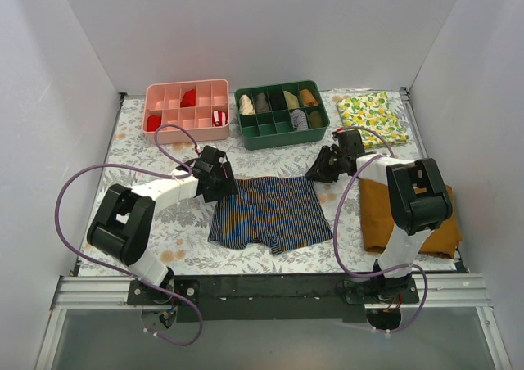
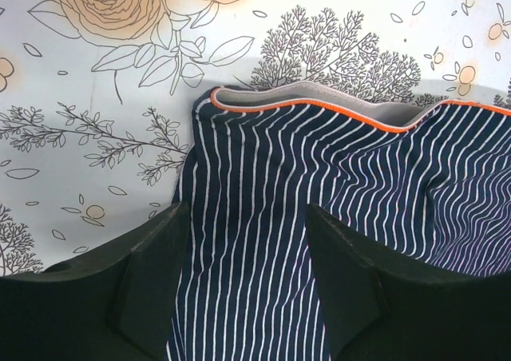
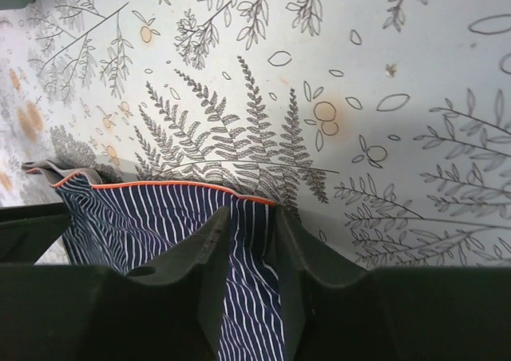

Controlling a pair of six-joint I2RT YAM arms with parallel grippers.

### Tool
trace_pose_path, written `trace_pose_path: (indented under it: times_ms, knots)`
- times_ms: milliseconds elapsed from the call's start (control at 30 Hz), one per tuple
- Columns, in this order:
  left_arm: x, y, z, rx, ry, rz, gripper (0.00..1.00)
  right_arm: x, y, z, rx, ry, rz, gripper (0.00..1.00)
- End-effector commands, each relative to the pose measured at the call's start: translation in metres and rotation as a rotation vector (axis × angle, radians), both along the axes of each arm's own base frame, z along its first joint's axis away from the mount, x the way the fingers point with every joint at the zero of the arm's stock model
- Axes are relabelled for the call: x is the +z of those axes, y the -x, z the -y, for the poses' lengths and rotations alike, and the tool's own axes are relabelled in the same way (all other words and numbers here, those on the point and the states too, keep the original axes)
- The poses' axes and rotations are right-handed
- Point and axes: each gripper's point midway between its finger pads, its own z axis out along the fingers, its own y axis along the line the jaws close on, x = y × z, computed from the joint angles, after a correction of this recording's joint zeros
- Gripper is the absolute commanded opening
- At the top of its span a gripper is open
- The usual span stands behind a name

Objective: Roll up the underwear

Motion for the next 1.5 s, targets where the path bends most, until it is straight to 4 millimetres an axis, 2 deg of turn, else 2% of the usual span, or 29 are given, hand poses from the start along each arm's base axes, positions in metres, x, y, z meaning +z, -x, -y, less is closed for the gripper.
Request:
trace_pose_path:
  times_ms: [0, 33, 133, 267, 533, 733, 767, 800, 867, 900, 1000, 1167, 1233, 1267, 1333, 1367, 1433, 1467]
  knots:
    - [0.006, -0.005, 0.0, -0.006, 0.009, 0.021, 0.59, -0.005, -0.004, -0.005, 0.016, -0.05, 0.008, 0.28]
    - [0.008, -0.008, 0.001, -0.008, 0.013, 0.025, 0.58, -0.003, -0.006, -0.006, 0.02, -0.056, 0.019, 0.19]
    - [0.009, -0.011, 0.001, -0.01, 0.01, 0.03, 0.58, 0.003, -0.015, -0.006, 0.027, -0.07, 0.048, 0.01]
    - [0.012, -0.016, -0.003, -0.001, 0.002, 0.043, 0.58, 0.01, -0.025, -0.006, 0.047, -0.061, 0.099, 0.01]
    - [0.02, -0.029, -0.02, 0.057, -0.024, 0.085, 0.58, 0.044, -0.051, 0.006, 0.0, -0.026, 0.334, 0.01]
    - [0.02, -0.043, -0.025, 0.068, -0.056, 0.105, 0.58, 0.025, -0.054, 0.021, -0.069, 0.046, 0.334, 0.01]
    - [0.017, -0.044, -0.026, 0.065, -0.068, 0.1, 0.58, 0.02, -0.055, 0.02, -0.065, 0.04, 0.328, 0.03]
    - [0.018, -0.046, -0.027, 0.069, -0.075, 0.104, 0.59, 0.022, -0.059, 0.018, -0.052, 0.035, 0.325, 0.13]
    - [0.024, -0.048, -0.026, 0.061, -0.072, 0.119, 0.6, 0.015, -0.056, 0.015, -0.011, 0.045, 0.29, 0.22]
    - [0.029, -0.049, -0.024, 0.053, -0.062, 0.124, 0.61, 0.017, -0.056, 0.014, -0.005, 0.039, 0.294, 0.41]
    - [0.046, -0.049, -0.02, 0.026, -0.035, 0.159, 0.65, 0.029, -0.055, 0.02, -0.012, 0.072, 0.338, 0.59]
    - [0.067, -0.046, -0.004, -0.065, 0.035, 0.193, 0.68, 0.066, -0.057, 0.039, -0.035, 0.175, 0.413, 0.61]
    - [0.067, -0.04, 0.006, -0.118, 0.08, 0.175, 0.65, 0.065, -0.044, 0.04, -0.003, 0.19, 0.376, 0.58]
    - [0.067, -0.039, 0.009, -0.131, 0.095, 0.17, 0.59, 0.074, -0.037, 0.034, 0.025, 0.154, 0.388, 0.56]
    - [0.066, -0.037, 0.017, -0.167, 0.13, 0.166, 0.51, 0.073, -0.022, 0.027, 0.059, 0.12, 0.372, 0.46]
    - [0.065, -0.034, 0.023, -0.189, 0.16, 0.157, 0.4, 0.071, -0.007, 0.02, 0.096, 0.084, 0.357, 0.4]
    - [0.061, -0.032, 0.029, -0.207, 0.187, 0.142, 0.33, 0.069, 0.01, 0.009, 0.144, 0.032, 0.327, 0.25]
    - [0.062, -0.032, 0.034, -0.222, 0.208, 0.143, 0.29, 0.065, 0.023, 0.004, 0.169, 0.018, 0.307, 0.14]
